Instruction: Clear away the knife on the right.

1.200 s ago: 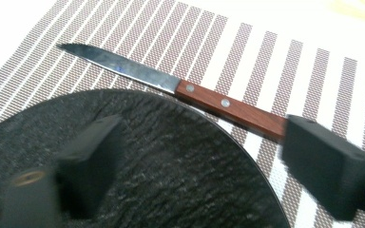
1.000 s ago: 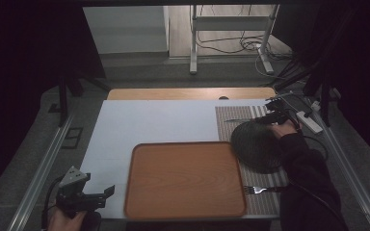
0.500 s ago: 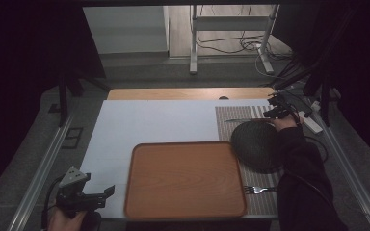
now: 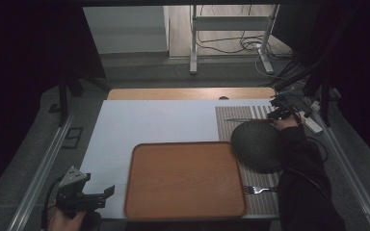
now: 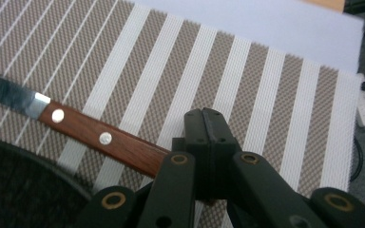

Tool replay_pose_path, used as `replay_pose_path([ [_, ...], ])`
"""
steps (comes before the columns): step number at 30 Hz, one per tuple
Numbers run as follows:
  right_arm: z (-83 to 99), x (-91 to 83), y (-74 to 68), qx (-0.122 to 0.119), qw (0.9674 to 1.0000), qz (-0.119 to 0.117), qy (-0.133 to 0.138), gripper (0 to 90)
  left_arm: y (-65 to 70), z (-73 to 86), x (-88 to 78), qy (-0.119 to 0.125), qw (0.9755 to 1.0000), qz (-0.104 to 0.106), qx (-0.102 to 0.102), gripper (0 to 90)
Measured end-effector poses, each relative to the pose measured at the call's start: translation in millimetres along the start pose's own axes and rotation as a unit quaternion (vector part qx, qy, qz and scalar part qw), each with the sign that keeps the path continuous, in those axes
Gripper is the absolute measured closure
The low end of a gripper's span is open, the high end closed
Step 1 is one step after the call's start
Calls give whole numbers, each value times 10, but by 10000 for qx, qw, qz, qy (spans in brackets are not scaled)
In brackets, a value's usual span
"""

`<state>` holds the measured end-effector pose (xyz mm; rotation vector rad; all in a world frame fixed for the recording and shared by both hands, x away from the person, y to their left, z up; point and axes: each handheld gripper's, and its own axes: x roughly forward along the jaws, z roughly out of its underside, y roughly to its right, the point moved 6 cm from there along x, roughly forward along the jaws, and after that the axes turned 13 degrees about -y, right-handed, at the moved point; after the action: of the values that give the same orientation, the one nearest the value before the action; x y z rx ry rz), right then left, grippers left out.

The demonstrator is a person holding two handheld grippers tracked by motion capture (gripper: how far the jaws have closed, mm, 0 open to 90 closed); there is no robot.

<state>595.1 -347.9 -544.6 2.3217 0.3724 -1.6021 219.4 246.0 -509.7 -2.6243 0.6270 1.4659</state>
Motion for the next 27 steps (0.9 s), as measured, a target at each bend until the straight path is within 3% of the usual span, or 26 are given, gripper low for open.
replay_pose_path([
  [14,219,-91,-40,5,9990,-362,-262,897,8,-5,4,-9,10000,-13,31,24],
  [27,261,-134,-83,-71,9988,-344,-345,877,14,-7,7,-23,10000,-31,52,24],
])
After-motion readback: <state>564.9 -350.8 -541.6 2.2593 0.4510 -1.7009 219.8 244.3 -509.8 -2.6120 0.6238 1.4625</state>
